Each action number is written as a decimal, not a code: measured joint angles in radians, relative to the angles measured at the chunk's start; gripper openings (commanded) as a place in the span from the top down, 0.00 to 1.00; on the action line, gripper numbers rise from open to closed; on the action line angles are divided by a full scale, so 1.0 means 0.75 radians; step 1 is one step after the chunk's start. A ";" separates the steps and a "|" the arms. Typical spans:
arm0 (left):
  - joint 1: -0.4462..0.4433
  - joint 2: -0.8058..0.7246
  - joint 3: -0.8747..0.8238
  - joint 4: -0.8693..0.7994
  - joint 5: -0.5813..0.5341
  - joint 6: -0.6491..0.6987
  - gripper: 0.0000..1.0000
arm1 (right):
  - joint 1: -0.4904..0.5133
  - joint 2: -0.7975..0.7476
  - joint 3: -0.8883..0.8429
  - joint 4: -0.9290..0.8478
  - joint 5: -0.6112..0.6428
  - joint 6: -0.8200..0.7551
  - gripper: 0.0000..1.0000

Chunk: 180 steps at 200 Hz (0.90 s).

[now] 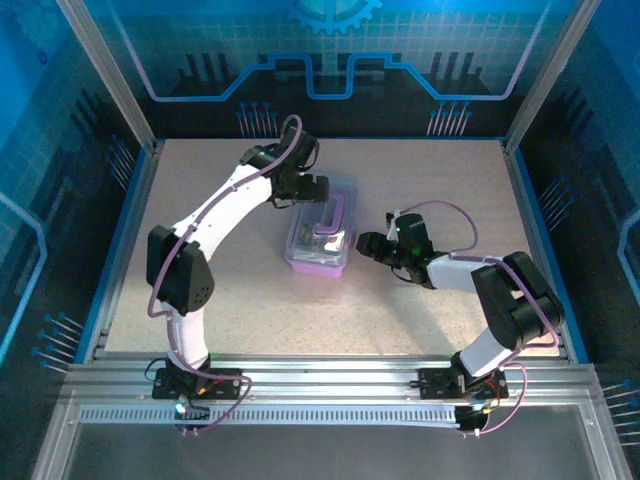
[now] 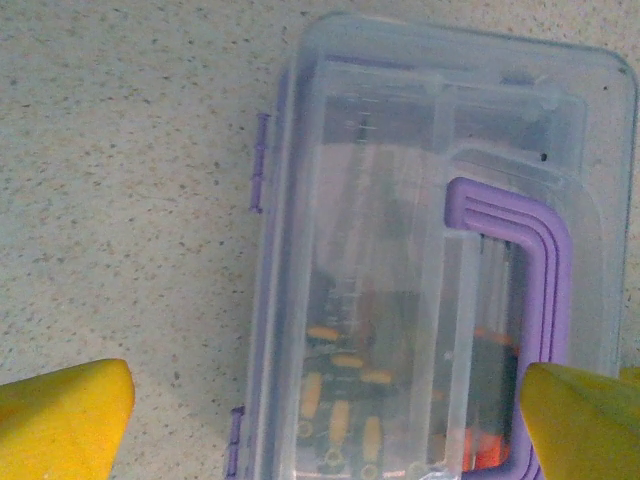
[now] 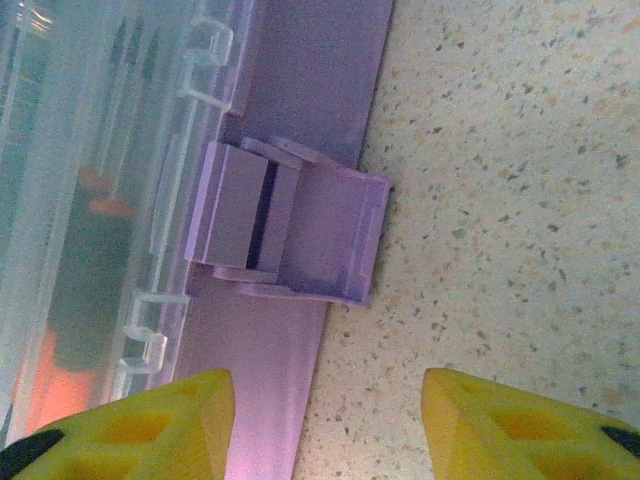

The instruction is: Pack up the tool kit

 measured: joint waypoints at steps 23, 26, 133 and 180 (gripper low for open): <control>-0.011 0.072 0.054 -0.023 0.039 0.018 0.01 | 0.000 -0.001 -0.001 -0.002 0.009 -0.013 0.45; -0.012 0.079 0.058 -0.026 0.043 0.019 0.01 | 0.000 -0.001 -0.001 -0.002 0.011 -0.015 0.45; -0.039 0.060 -0.193 0.122 0.067 0.044 0.17 | 0.000 -0.038 -0.004 -0.032 0.039 -0.050 0.43; -0.022 -0.020 -0.320 0.257 0.106 0.053 0.30 | -0.001 -0.043 0.004 -0.056 -0.006 -0.107 0.38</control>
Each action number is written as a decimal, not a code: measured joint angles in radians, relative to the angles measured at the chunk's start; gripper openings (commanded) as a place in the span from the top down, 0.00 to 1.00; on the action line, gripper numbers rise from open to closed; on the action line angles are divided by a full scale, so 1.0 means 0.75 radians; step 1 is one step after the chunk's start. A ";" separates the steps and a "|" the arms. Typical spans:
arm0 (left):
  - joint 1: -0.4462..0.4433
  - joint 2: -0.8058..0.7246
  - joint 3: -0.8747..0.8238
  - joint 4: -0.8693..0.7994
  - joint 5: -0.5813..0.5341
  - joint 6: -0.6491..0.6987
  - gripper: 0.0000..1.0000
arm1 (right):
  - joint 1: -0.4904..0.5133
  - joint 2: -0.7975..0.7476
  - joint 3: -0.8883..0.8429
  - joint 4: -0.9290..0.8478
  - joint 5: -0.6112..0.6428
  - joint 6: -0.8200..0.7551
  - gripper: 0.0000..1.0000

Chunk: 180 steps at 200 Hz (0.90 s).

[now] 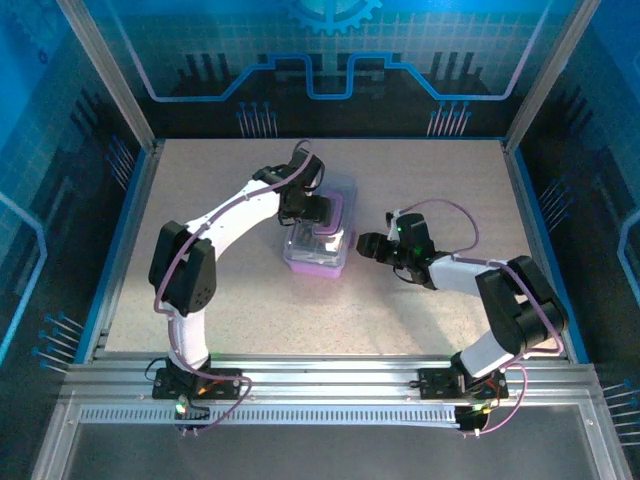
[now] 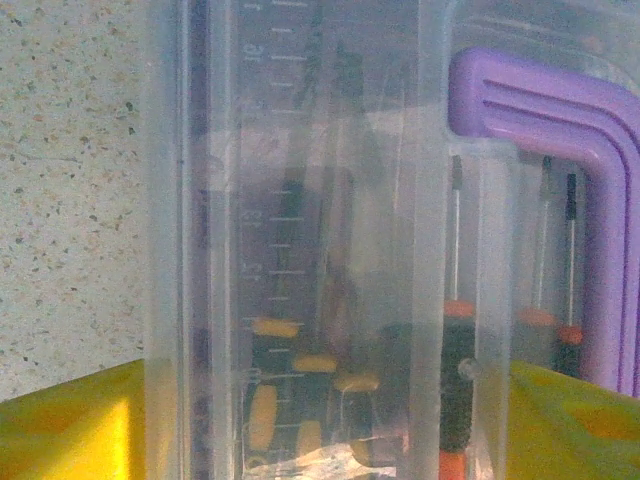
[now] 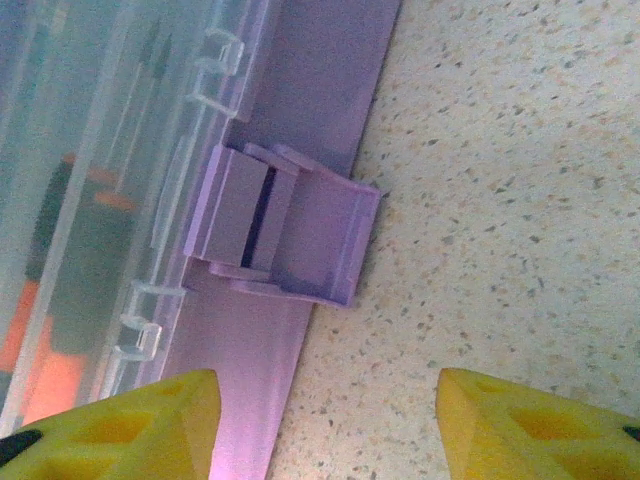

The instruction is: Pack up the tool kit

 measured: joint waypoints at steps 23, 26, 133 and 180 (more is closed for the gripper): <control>0.028 -0.026 -0.040 0.038 0.056 0.001 0.32 | -0.017 0.023 0.047 -0.003 -0.115 -0.013 0.37; 0.032 -0.031 -0.047 0.045 0.062 0.001 0.32 | -0.021 0.027 0.051 0.004 -0.135 -0.013 0.37; 0.090 -0.099 -0.155 0.163 0.187 -0.003 0.39 | -0.175 0.145 0.060 0.332 -0.554 0.219 0.28; 0.109 -0.101 -0.158 0.156 0.204 0.002 0.41 | -0.184 0.294 0.054 0.492 -0.586 0.348 0.25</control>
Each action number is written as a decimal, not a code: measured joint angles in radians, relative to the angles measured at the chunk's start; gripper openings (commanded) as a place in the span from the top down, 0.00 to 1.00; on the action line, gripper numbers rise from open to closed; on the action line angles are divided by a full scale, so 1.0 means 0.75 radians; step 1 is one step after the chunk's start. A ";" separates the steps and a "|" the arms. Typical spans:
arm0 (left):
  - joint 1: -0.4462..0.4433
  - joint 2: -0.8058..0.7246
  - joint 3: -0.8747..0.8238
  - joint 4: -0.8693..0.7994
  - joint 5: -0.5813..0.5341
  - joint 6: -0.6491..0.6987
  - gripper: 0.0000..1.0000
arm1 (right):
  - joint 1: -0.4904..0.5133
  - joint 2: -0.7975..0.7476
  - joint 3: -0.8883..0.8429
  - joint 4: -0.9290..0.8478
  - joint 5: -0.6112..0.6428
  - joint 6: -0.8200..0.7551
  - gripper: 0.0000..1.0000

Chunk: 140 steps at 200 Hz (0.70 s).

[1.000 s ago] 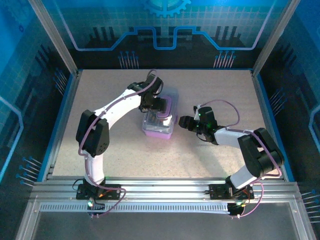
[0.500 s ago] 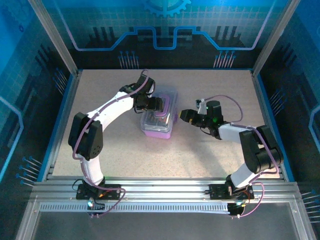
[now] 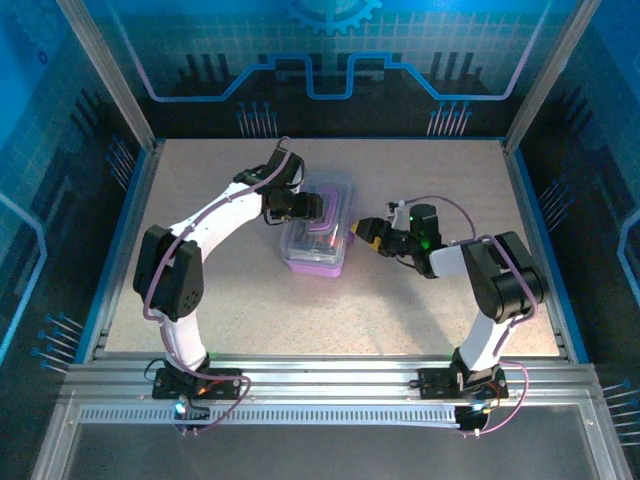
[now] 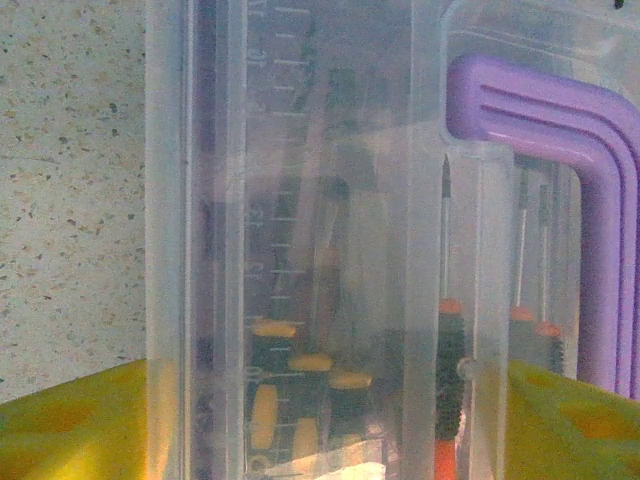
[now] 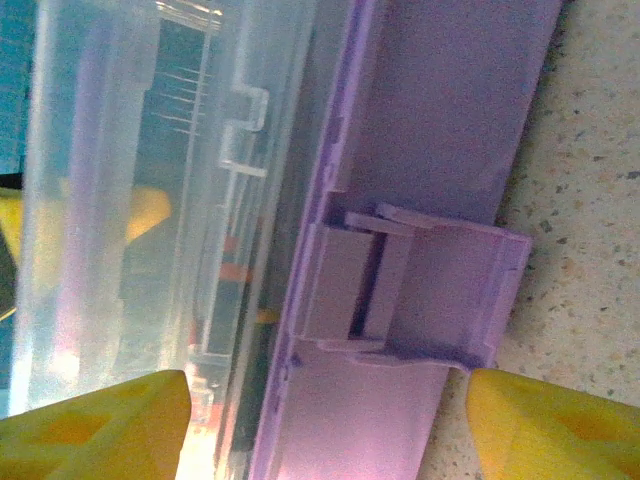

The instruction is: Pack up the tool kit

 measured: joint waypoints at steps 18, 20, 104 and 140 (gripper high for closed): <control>-0.004 0.009 0.010 -0.011 -0.026 0.007 0.43 | -0.031 0.028 -0.024 0.075 -0.007 0.055 0.25; -0.004 0.010 0.010 -0.012 -0.029 0.008 0.43 | -0.034 0.031 -0.026 0.081 -0.008 0.061 0.25; 0.027 0.017 0.009 -0.016 0.027 0.024 0.52 | -0.081 0.140 -0.021 0.224 -0.055 0.175 0.22; 0.065 0.017 0.004 -0.012 0.096 0.026 0.54 | -0.033 0.198 0.025 0.258 -0.062 0.213 0.22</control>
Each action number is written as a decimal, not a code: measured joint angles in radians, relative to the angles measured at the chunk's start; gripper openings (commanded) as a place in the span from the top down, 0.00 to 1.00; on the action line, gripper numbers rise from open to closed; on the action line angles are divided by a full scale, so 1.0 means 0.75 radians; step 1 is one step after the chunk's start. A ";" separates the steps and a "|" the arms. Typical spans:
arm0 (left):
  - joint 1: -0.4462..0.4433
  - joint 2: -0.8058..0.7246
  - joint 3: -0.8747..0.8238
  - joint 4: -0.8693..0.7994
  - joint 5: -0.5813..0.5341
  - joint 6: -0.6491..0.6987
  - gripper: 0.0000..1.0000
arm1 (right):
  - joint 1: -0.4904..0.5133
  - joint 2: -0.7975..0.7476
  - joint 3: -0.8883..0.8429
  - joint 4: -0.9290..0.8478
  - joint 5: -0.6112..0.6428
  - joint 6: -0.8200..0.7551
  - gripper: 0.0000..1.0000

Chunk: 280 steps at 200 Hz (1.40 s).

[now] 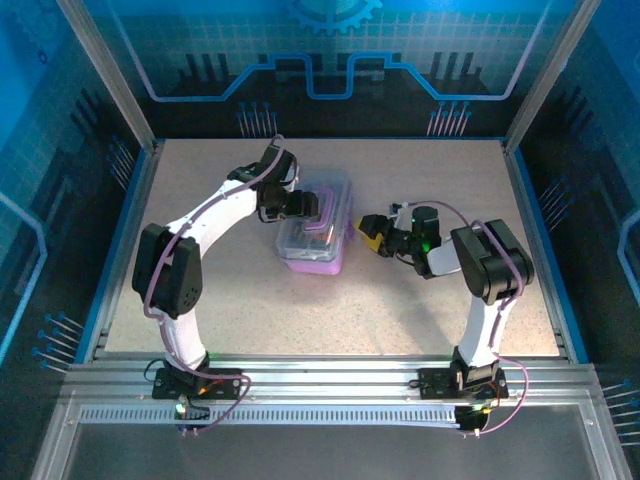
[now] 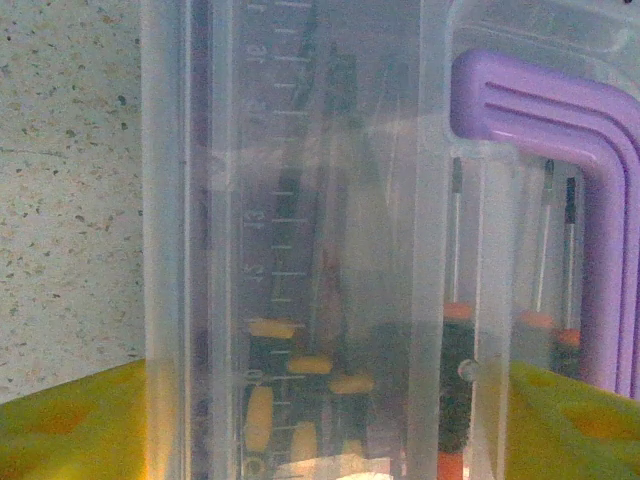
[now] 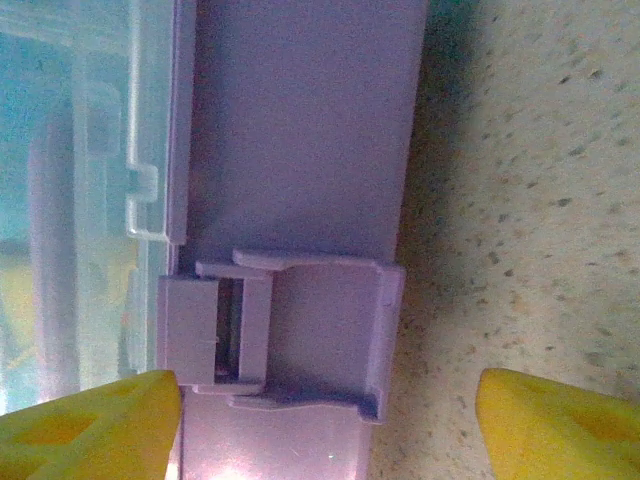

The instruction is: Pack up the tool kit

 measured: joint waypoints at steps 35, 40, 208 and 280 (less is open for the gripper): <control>0.008 0.000 -0.001 0.003 0.012 0.004 0.55 | 0.058 0.083 0.036 0.130 -0.006 0.070 0.22; 0.012 0.001 -0.001 0.008 0.013 0.003 0.56 | 0.058 0.093 0.041 0.147 -0.006 0.085 0.22; 0.038 0.004 -0.002 0.022 0.048 -0.006 0.57 | 0.060 0.122 0.036 0.347 0.005 0.321 0.28; 0.040 0.004 -0.002 0.020 0.051 -0.006 0.57 | 0.040 0.051 -0.006 0.307 0.030 0.340 0.36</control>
